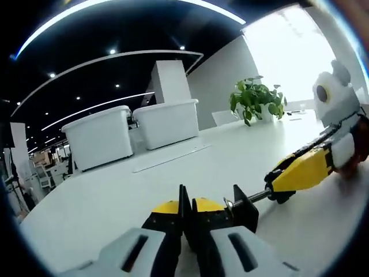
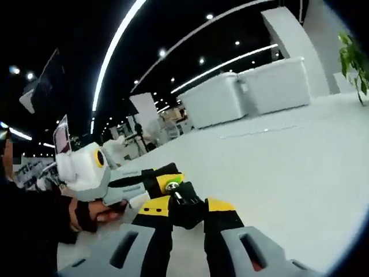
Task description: Clamp the fixed fixture on the desktop, loosen the retaining clip, secure it to the edge of the desk, and tighten the retaining clip.
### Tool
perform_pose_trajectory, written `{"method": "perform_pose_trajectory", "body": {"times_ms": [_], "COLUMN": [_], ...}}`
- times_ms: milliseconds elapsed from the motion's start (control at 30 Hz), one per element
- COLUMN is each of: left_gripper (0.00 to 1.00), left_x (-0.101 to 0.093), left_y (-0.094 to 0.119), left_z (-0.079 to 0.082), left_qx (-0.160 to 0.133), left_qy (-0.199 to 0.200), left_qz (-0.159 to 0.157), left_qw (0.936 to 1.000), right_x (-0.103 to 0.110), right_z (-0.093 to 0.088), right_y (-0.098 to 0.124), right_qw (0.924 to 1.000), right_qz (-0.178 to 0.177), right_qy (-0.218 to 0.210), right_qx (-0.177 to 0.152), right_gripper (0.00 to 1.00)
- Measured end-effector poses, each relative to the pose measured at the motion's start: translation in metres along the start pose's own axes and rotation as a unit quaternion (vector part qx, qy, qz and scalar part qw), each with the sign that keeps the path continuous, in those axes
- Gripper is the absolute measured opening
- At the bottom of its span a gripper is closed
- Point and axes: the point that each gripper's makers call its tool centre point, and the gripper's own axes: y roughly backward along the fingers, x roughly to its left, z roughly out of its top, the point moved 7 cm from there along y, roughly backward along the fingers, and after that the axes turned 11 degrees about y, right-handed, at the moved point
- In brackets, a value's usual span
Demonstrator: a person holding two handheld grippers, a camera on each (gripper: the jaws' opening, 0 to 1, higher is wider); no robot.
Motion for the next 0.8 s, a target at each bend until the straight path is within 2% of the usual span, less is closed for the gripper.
{"method": "perform_pose_trajectory", "body": {"times_ms": [67, 133, 200, 233, 267, 367, 433, 500, 567, 600, 633, 667, 700, 733, 767, 800], "left_gripper": [0.06, 0.06, 0.06, 0.06, 0.06, 0.06, 0.06, 0.06, 0.06, 0.06, 0.06, 0.06, 0.06, 0.06, 0.06, 0.06], "left_x": [0.001, 0.002, 0.001, 0.0, 0.0, 0.0, -0.001, -0.002, -0.003, -0.003, -0.003, -0.003, -0.004, -0.004, -0.004, -0.004], "left_y": [-0.001, -0.003, -0.001, -0.001, 0.0, 0.002, 0.003, 0.005, 0.006, 0.006, 0.007, 0.007, 0.008, 0.008, 0.008, 0.009], "left_z": [0.0, 0.001, 0.002, 0.002, 0.002, 0.002, 0.002, 0.002, 0.003, 0.003, 0.003, 0.003, 0.003, 0.003, 0.003, 0.003], "left_qx": [0.0, 0.001, 0.002, 0.002, 0.002, 0.003, 0.003, 0.003, 0.003, 0.003, 0.003, 0.003, 0.003, 0.003, 0.003, 0.003], "left_qy": [0.001, 0.004, 0.005, 0.005, 0.007, 0.008, 0.007, 0.006, 0.006, 0.006, 0.006, 0.006, 0.007, 0.007, 0.007, 0.007], "left_qz": [0.0, 0.0, 0.0, 0.001, 0.001, 0.002, 0.003, 0.003, 0.003, 0.004, 0.004, 0.004, 0.004, 0.003, 0.003, 0.003], "left_qw": [1.0, 1.0, 1.0, 1.0, 1.0, 1.0, 1.0, 1.0, 1.0, 1.0, 1.0, 1.0, 1.0, 1.0, 1.0, 1.0], "right_x": [0.006, 0.007, 0.017, 0.019, 0.02, 0.025, 0.024, 0.025, 0.025, 0.025, 0.02, 0.013, 0.015, 0.018, 0.007, 0.001], "right_z": [0.002, 0.004, 0.01, 0.01, 0.007, 0.006, 0.005, 0.006, 0.007, 0.008, 0.008, 0.009, 0.013, 0.016, 0.013, 0.012], "right_y": [0.001, 0.0, 0.012, 0.012, 0.002, 0.007, 0.008, 0.009, 0.01, 0.01, 0.009, 0.006, 0.01, 0.015, 0.011, 0.009], "right_qw": [0.995, 0.9833, 0.9671, 0.961, 0.9441, 0.9206, 0.9206, 0.9129, 0.9111, 0.9196, 0.9392, 0.9676, 0.9789, 0.9869, 0.9955, 0.9986], "right_qz": [-0.004, -0.014, -0.029, -0.032, -0.025, -0.034, -0.034, -0.034, -0.03, -0.018, -0.012, -0.005, 0.0, 0.003, 0.003, 0.006], "right_qy": [0.1, 0.182, 0.253, 0.275, 0.329, 0.389, 0.389, 0.407, 0.411, 0.392, 0.343, 0.252, 0.204, 0.161, 0.095, 0.05], "right_qx": [-0.003, -0.004, -0.002, -0.002, -0.007, -0.01, -0.013, -0.013, -0.013, -0.013, -0.01, -0.01, -0.009, -0.006, 0.008, 0.013], "right_gripper": [0.18, 0.18, 0.18, 0.18, 0.18, 0.18, 0.18, 0.19, 0.2, 0.2, 0.2, 0.21, 0.24, 0.31, 0.42, 0.48]}}
